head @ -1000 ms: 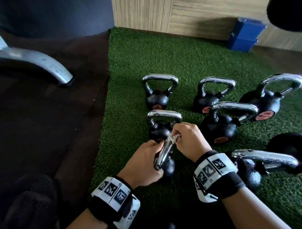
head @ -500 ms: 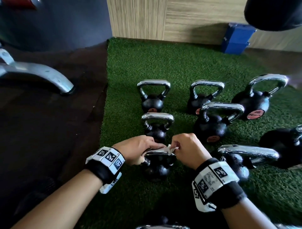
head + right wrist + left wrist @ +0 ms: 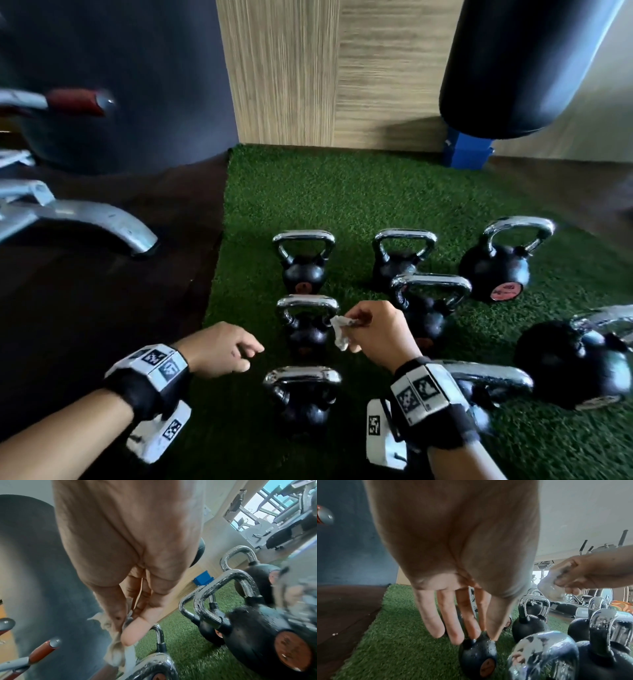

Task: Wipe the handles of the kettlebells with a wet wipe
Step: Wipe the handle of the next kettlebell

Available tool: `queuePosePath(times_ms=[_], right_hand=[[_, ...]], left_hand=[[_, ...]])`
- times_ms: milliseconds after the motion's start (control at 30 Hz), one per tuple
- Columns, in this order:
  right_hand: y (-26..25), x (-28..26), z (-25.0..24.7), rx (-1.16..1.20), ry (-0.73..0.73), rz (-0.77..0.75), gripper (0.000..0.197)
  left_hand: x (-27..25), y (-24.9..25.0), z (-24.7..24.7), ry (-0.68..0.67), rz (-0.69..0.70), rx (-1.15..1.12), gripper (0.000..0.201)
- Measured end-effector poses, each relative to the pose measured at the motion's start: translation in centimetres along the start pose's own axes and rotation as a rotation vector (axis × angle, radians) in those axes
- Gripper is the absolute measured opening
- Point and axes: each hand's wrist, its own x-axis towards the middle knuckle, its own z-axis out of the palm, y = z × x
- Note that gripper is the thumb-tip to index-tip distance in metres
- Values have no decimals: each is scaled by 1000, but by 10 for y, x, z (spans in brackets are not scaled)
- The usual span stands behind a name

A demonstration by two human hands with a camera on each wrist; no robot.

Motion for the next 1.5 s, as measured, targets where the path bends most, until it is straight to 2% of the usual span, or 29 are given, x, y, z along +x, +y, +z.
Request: queuePosePath(times_ms=[167, 267, 333, 433, 567, 667, 733, 800, 833, 900, 933, 1000, 1100, 1233, 1333, 1500], right_hand=[[-2, 56, 17, -83, 24, -27, 7], [-4, 79, 32, -155, 73, -152, 7], [-3, 88, 39, -227, 80, -256, 15], [2, 96, 49, -335, 88, -311, 20], [8, 110, 64, -446, 21, -390, 14], [16, 120, 76, -539, -39, -484, 13], [25, 122, 81, -563, -40, -532, 23], [33, 122, 83, -559, -5, -563, 28], [34, 120, 84, -553, 19, -567, 27], [33, 116, 86, -509, 53, -584, 19], [32, 114, 87, -469, 64, -590, 14], [30, 112, 88, -394, 88, -576, 1], [28, 112, 90, -375, 126, -470, 15], [25, 116, 90, -403, 92, -366, 11], [28, 117, 84, -354, 93, -314, 15], [38, 117, 73, -276, 175, -240, 16]], left_hand=[[43, -42, 12, 43, -66, -94, 32], [79, -67, 21, 72, -76, -176, 33], [105, -80, 27, 89, -74, -264, 36], [141, -94, 41, 55, -12, -417, 42], [171, -106, 56, -5, 34, -587, 50], [185, -114, 65, 42, 48, -610, 51], [193, -114, 73, 68, 43, -608, 52], [198, -110, 80, 59, 26, -604, 63], [201, -108, 84, 39, 26, -608, 75], [204, -103, 91, 31, 45, -612, 98], [204, -101, 94, 51, 58, -613, 102], [207, -95, 99, 113, 110, -627, 92], [212, -78, 101, 168, 204, -677, 82], [220, -61, 106, 266, 213, -682, 65], [221, -63, 110, 297, 166, -723, 69], [217, -61, 111, 299, 145, -749, 71]])
